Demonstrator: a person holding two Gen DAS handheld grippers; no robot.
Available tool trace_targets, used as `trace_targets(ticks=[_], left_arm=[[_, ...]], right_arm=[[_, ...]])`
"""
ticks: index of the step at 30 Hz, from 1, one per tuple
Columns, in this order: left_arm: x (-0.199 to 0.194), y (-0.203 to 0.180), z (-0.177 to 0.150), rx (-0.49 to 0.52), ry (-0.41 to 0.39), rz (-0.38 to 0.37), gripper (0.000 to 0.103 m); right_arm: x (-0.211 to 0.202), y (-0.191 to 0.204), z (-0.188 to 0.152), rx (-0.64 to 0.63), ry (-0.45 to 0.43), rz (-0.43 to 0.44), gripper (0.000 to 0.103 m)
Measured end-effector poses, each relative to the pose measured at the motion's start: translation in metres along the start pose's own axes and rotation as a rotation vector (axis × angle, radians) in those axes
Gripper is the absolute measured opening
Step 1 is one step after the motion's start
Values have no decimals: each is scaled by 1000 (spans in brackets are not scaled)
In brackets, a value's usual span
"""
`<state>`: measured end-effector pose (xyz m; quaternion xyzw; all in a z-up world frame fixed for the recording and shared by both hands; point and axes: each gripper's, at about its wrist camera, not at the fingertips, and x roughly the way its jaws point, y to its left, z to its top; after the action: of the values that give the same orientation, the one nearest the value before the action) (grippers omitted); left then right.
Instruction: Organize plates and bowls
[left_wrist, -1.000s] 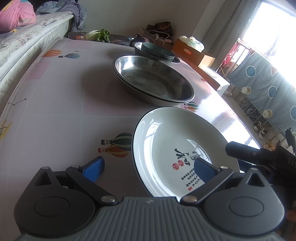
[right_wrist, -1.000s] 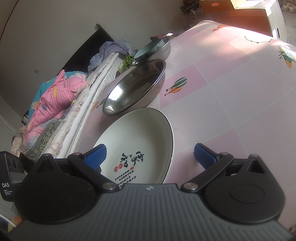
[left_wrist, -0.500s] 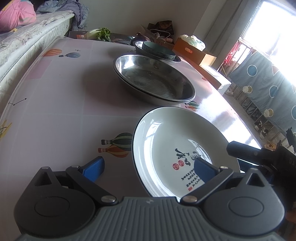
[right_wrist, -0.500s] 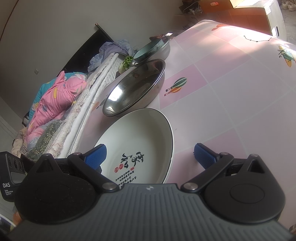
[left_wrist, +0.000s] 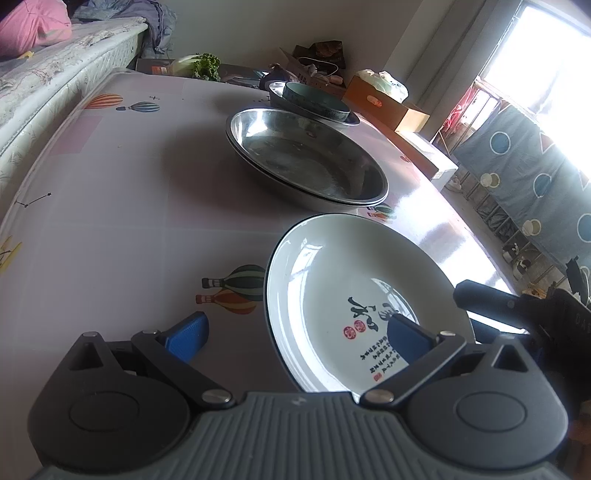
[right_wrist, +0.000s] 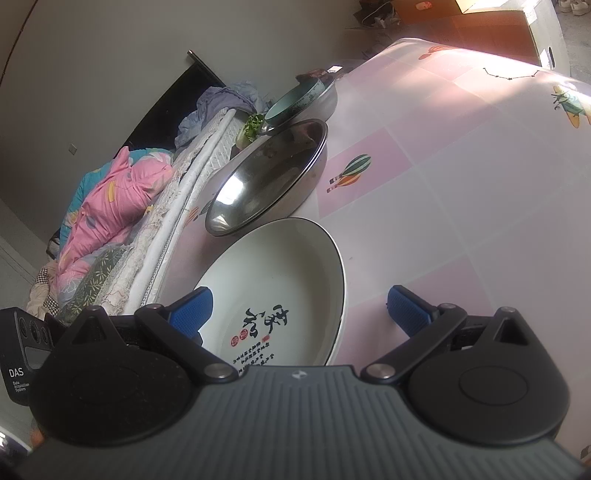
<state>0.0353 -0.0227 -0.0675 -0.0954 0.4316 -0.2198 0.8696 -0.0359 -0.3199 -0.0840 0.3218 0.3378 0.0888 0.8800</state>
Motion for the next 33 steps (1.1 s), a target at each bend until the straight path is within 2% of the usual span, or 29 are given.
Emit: trace_targets(ticks=[6, 12, 17, 20, 23, 25, 27, 28, 29, 33], left_arm=[[1, -2, 0, 26, -1, 5, 103], [0, -11, -4, 107, -11, 48, 99], [-3, -12, -7, 133, -23, 55, 86], [-2, -10, -7, 138, -15, 70, 74], [-3, -11, -7, 148, -16, 86, 70], [-3, -10, -7, 145, -14, 86, 70], [-4, -10, -7, 143, -13, 87, 70], [-5, -11, -7, 142, -13, 88, 70], [-5, -10, -8, 140, -13, 89, 70], [-5, -10, -7, 138, -10, 88, 70]], right_arm=[[1, -2, 5, 19, 25, 13, 102], [4, 3, 9, 0, 49, -10, 101], [1, 12, 7, -111, 18, -127, 91], [0, 14, 5, -160, 3, -190, 88], [1, 20, 1, -233, 10, -238, 87], [-1, 24, 0, -253, 9, -239, 87], [-4, 26, 2, -250, 2, -227, 92], [-6, 27, 3, -246, -3, -223, 99], [-8, 27, 5, -240, -10, -220, 102], [-16, 28, 12, -218, -35, -246, 102]])
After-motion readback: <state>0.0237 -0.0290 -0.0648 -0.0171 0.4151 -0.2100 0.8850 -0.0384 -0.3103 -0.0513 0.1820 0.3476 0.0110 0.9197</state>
